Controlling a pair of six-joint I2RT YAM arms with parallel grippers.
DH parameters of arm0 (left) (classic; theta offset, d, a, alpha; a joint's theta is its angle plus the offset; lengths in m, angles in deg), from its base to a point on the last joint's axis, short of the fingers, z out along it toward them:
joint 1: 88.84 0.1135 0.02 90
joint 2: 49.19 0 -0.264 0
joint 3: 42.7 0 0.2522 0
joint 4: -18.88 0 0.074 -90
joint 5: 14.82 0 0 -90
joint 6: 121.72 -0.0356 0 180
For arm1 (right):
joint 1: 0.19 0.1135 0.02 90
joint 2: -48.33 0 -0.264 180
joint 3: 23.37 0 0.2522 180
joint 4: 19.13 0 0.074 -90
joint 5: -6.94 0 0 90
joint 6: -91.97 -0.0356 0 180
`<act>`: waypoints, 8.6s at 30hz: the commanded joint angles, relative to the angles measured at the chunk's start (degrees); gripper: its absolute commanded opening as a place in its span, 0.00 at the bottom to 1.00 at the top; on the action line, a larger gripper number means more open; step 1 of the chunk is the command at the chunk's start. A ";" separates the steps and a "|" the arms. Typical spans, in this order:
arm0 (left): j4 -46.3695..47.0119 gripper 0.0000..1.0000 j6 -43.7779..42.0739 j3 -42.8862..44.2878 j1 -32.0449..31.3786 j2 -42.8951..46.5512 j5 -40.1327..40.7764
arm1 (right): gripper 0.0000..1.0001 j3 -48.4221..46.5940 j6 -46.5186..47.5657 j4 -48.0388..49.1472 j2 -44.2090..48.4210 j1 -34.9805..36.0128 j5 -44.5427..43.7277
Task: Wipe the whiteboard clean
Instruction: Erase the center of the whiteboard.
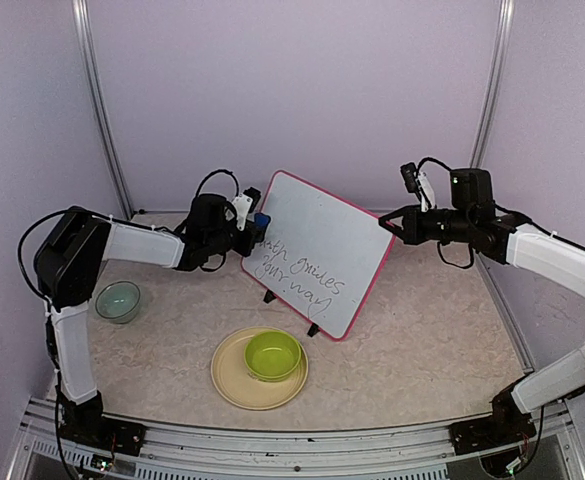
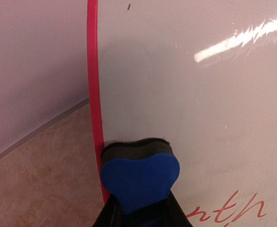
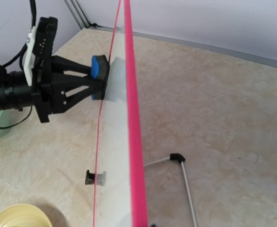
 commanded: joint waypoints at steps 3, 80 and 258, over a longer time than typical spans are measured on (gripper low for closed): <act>-4.13 0.00 2.58 -2.22 1.60 -2.57 -2.82 | 0.00 0.82 2.87 0.11 0.70 -0.18 1.40; -16.78 0.00 3.58 4.66 -3.69 -1.04 13.53 | 0.00 2.41 1.72 1.64 1.35 -0.12 3.34; -35.79 0.00 1.06 23.19 -0.40 -6.82 -6.26 | 0.00 2.02 1.29 1.95 -0.92 0.73 5.71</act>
